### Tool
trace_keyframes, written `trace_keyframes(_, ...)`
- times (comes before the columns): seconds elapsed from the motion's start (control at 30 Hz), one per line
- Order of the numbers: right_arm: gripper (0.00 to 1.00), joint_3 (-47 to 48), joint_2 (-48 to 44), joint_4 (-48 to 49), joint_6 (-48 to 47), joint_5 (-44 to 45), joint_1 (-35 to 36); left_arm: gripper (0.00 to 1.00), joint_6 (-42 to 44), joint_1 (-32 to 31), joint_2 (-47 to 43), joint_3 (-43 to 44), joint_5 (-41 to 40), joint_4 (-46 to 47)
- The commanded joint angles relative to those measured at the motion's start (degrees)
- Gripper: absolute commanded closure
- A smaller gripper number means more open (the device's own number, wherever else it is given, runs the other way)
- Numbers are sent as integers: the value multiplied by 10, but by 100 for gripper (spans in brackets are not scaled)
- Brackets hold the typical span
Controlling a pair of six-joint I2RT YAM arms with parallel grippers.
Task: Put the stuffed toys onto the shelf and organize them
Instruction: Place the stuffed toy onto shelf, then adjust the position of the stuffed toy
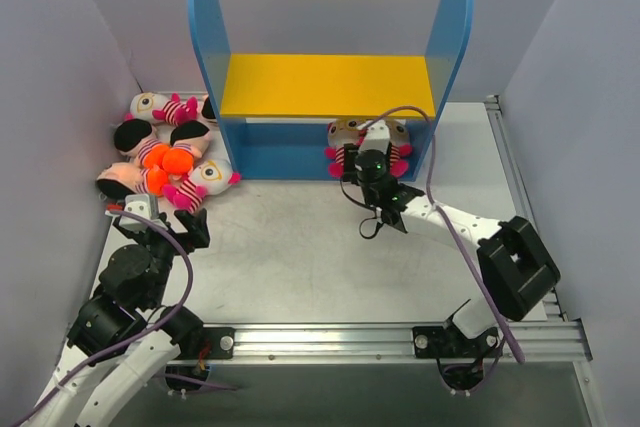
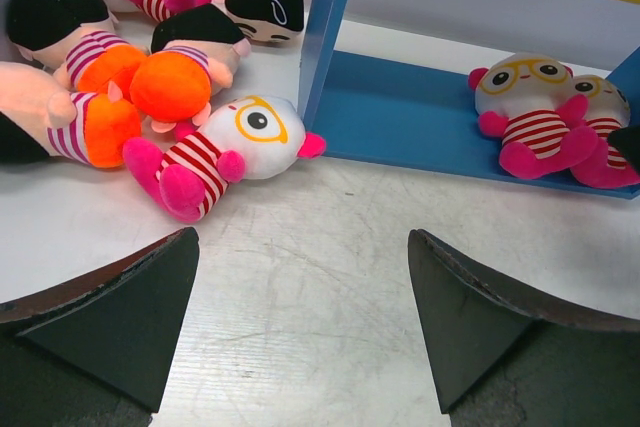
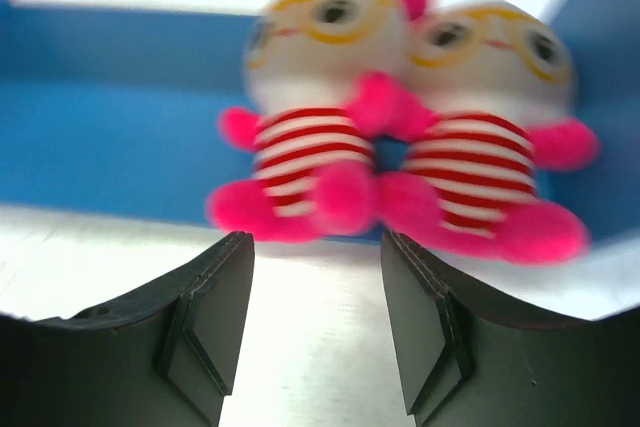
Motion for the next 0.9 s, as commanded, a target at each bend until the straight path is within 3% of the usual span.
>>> trace_keyframes(0.0,47,-53,-58,34,134,32,-48,6,4,5,-6,4,6,4)
trace_keyframes(0.3,47,-171,-133,95,283,28,-146,6,4,6,-7,5,10,4)
trace_keyframes(0.63,48,-202,-87,184,332,-44,-217,6,5,7,-11,4,12,4)
trace_keyframes(0.87,48,-201,-58,210,333,-84,-225,6,5,7,-11,4,13,5)
